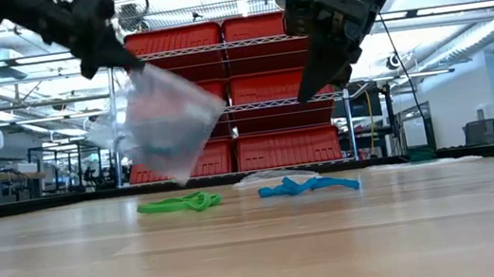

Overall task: Sort rubber bands
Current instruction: Put the dark blue rubber band into the left zip lock bag, then open the middle zip lock bag

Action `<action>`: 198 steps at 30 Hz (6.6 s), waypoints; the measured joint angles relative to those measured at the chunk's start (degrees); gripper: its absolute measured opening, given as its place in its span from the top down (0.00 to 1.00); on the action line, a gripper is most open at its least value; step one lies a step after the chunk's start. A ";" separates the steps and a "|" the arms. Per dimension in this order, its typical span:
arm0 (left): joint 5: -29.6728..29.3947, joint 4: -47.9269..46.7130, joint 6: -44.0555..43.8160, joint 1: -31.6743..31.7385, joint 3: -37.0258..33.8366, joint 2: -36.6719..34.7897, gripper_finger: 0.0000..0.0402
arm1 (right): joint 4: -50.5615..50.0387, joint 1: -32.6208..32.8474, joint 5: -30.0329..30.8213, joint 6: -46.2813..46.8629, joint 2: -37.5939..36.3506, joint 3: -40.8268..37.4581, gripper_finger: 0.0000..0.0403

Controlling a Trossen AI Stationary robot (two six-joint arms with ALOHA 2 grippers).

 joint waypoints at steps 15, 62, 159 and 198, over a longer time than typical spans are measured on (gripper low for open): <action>-16.74 4.42 6.97 7.63 -6.98 14.00 0.86 | 3.08 -4.27 9.31 -4.48 2.81 0.04 0.87; 25.47 29.19 17.13 1.98 -4.16 9.17 0.58 | -23.11 -1.44 9.28 -4.89 6.73 26.63 1.00; 8.00 41.28 11.05 -13.09 -4.14 19.60 0.97 | -9.80 1.00 9.56 -3.42 11.20 26.69 0.99; 11.85 48.68 9.66 -14.26 -3.38 25.93 1.00 | -11.30 3.18 11.17 -3.99 11.15 26.91 0.99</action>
